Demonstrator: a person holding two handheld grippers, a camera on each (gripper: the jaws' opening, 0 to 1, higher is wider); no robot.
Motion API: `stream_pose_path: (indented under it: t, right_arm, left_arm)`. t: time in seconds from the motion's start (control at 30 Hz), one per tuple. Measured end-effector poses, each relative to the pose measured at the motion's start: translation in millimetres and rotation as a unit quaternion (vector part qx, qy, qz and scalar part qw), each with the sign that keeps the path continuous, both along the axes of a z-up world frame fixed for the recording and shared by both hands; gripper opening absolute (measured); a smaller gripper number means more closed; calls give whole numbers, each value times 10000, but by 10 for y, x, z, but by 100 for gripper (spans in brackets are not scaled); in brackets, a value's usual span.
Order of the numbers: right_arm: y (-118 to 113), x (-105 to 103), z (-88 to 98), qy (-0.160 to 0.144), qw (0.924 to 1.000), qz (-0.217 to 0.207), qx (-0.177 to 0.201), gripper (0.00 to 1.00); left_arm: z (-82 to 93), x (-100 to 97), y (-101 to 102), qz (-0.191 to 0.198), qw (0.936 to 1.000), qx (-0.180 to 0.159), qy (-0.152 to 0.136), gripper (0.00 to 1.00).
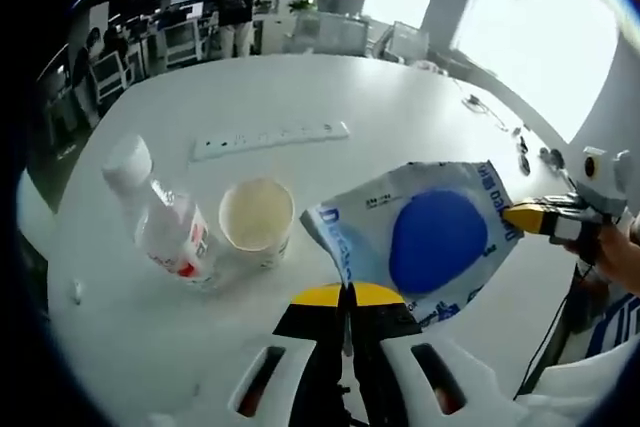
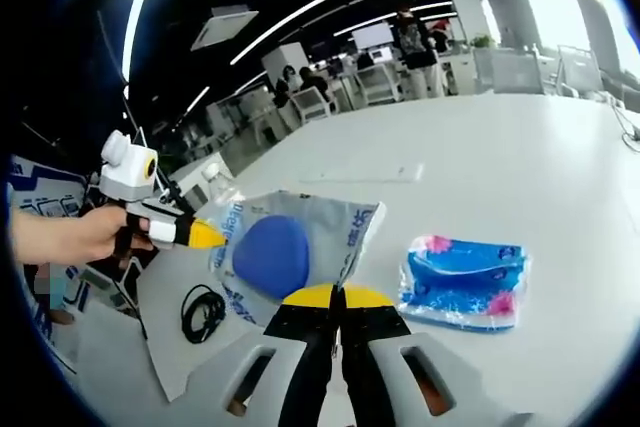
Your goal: Arrange the tabletop items into an orderly group along one side of the table until the central work area is clear of visible clutter.
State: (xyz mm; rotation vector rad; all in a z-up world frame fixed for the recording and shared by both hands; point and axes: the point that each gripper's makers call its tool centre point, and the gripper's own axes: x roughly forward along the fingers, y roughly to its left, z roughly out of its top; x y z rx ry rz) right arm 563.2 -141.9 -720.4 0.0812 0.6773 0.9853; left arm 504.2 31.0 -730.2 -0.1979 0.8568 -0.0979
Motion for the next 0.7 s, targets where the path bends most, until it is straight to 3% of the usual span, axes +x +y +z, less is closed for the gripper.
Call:
stream_pose_path:
  t: [0.5,0.7]
  right_arm:
    - [94,178,-189,46,9998,-53,-198,0]
    - [128,231,-270,60,9995,-31,-297,0]
  left_arm:
    - [-160,206,74,-525,9946,864,219,0]
    - [-204,245,86,-563,9938,923,274,0]
